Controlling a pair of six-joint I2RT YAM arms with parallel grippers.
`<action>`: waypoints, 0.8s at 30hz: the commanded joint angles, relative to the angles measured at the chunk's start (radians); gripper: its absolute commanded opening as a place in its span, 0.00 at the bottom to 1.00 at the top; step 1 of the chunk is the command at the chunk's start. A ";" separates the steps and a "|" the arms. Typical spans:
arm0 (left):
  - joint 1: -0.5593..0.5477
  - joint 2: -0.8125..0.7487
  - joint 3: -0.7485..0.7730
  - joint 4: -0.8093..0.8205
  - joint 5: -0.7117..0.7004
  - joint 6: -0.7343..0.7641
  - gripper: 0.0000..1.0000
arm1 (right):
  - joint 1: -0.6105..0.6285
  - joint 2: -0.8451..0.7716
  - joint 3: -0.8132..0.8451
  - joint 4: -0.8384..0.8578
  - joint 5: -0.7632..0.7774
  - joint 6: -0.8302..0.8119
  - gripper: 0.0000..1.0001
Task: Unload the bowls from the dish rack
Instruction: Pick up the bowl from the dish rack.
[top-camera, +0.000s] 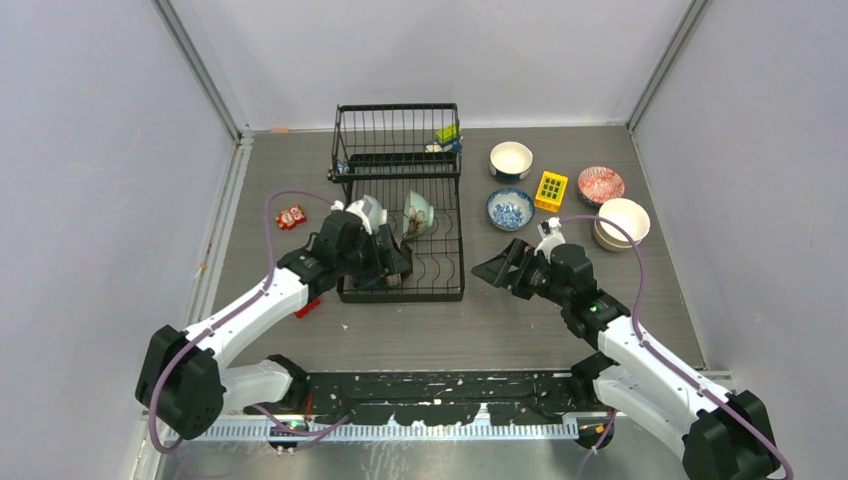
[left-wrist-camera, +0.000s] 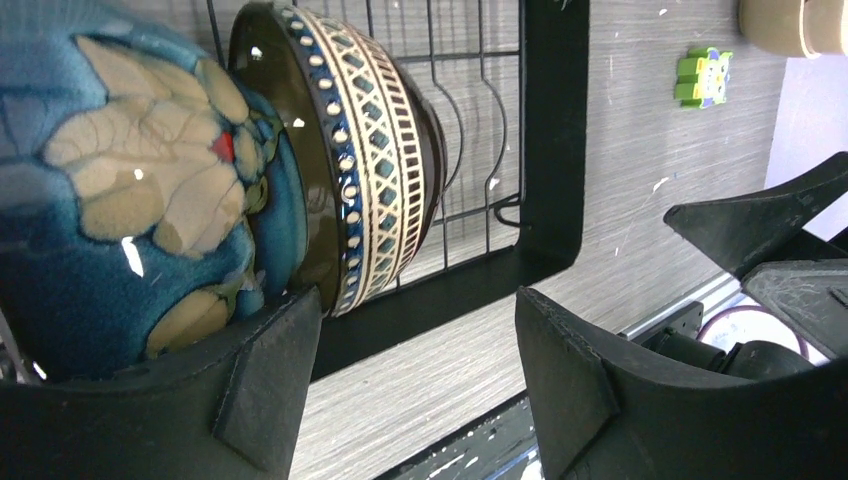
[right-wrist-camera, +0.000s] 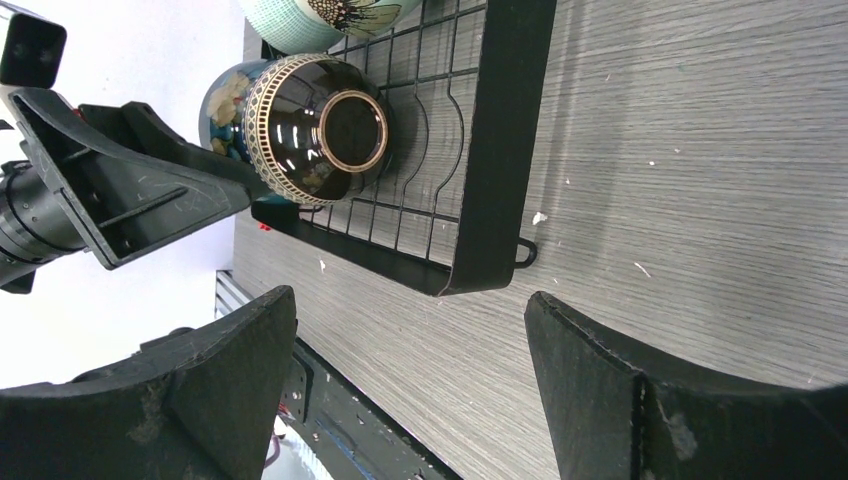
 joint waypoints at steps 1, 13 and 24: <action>0.000 0.007 0.007 0.118 0.016 0.029 0.72 | 0.004 -0.013 0.027 0.024 0.010 -0.007 0.88; 0.000 0.043 -0.016 0.219 0.088 0.049 0.62 | 0.003 -0.030 0.022 0.006 0.016 -0.017 0.88; 0.000 0.071 -0.045 0.313 0.147 0.066 0.48 | 0.003 -0.038 0.013 0.007 0.016 -0.021 0.88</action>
